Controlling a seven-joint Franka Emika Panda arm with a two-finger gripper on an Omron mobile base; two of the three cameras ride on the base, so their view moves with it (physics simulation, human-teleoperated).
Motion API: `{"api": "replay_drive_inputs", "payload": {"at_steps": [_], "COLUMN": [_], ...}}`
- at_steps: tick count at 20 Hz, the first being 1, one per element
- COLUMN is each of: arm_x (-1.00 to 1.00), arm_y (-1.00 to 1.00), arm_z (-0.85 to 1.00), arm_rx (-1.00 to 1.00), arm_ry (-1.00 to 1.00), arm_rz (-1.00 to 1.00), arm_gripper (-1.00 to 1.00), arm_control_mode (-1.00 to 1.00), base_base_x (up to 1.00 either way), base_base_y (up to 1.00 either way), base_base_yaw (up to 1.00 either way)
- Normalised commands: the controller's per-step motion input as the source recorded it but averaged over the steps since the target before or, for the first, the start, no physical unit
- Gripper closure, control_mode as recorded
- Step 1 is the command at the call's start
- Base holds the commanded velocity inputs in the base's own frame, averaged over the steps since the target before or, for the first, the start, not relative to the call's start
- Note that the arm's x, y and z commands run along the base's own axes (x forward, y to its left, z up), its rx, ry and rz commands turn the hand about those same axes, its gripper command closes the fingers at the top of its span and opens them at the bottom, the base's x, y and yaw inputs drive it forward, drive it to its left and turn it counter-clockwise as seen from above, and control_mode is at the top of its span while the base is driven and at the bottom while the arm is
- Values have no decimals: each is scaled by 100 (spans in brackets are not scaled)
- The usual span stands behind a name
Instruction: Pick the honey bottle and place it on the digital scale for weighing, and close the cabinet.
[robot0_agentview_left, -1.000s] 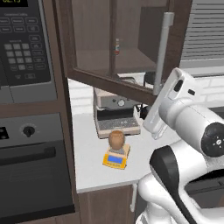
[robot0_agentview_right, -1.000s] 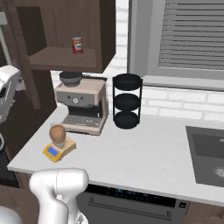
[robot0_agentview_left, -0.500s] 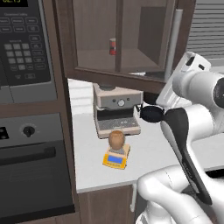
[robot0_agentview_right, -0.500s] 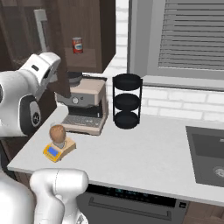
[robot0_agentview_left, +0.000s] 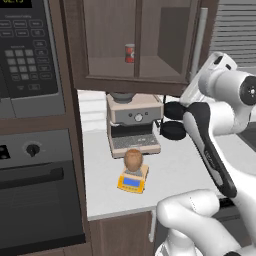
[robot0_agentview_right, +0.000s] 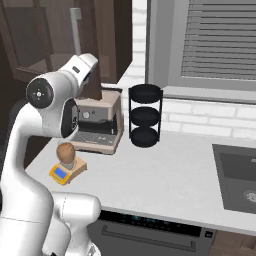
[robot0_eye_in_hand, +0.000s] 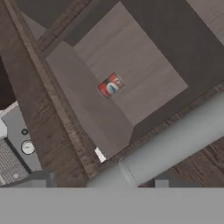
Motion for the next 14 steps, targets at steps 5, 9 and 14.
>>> {"api": "replay_drive_inputs", "payload": {"at_steps": [5, 9, 14], "arm_x": [94, 99, 95], "arm_y": [0, 0, 0], "arm_z": [-2, 0, 0], "arm_rx": [0, 0, 5], "arm_ry": [-7, -1, 0], "arm_rz": [0, 0, 0], "arm_gripper": [-100, -100, -100], "arm_control_mode": [-100, -100, -100], "base_base_x": [0, 0, 0], "base_base_y": [0, 0, 0], "base_base_yaw": [0, 0, 0]}}
